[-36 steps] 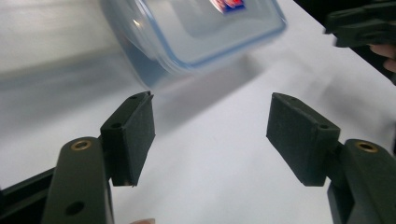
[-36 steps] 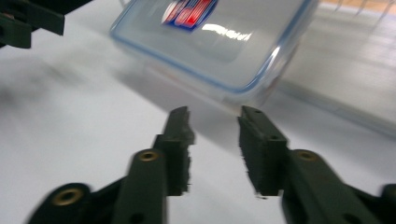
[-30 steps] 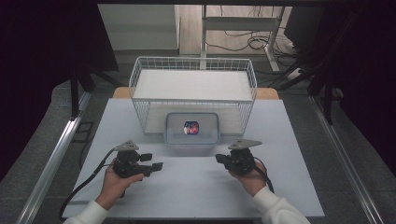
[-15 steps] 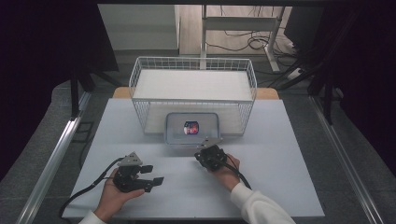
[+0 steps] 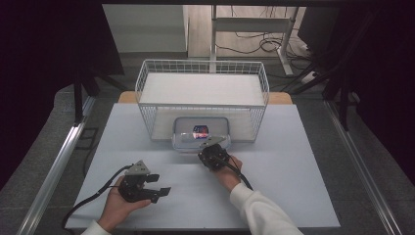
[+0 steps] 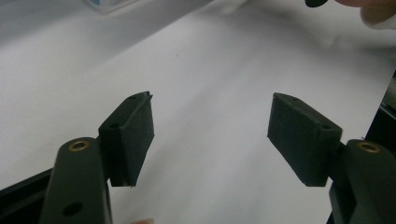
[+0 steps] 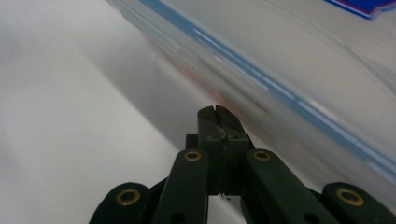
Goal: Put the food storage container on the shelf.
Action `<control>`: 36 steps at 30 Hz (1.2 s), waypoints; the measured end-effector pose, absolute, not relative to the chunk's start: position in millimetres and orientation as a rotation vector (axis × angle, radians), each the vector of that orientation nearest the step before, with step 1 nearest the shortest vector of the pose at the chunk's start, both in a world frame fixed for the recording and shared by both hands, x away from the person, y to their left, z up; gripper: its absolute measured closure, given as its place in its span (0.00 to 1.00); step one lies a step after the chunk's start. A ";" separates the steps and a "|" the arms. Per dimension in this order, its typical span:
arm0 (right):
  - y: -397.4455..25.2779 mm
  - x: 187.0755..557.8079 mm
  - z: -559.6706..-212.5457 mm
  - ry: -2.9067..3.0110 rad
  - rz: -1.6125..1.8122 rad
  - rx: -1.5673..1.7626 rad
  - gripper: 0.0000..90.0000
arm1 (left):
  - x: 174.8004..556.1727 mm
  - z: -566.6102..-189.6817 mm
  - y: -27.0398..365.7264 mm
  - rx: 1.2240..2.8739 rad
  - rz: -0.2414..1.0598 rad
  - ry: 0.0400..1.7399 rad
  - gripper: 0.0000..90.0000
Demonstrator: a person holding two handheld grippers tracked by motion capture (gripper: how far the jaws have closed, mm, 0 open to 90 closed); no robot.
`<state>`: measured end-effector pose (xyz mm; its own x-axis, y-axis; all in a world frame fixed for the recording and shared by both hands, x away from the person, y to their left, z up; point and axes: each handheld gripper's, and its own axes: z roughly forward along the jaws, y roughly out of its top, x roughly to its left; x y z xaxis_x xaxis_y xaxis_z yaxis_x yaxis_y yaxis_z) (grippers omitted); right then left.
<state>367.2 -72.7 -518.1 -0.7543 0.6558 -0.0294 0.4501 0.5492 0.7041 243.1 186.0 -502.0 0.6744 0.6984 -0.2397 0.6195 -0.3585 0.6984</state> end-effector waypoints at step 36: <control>-68.7 430.6 -509.7 2.404 1.154 1.181 0.99 | 245.4 -503.7 186.8 2.098 0.135 1.018 0.34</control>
<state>430.6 -68.7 -509.7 -0.6507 0.7477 0.1323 0.5710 0.3670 0.7343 245.4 186.8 -503.7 0.6728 0.7044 -0.2263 0.6207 -0.3710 0.6907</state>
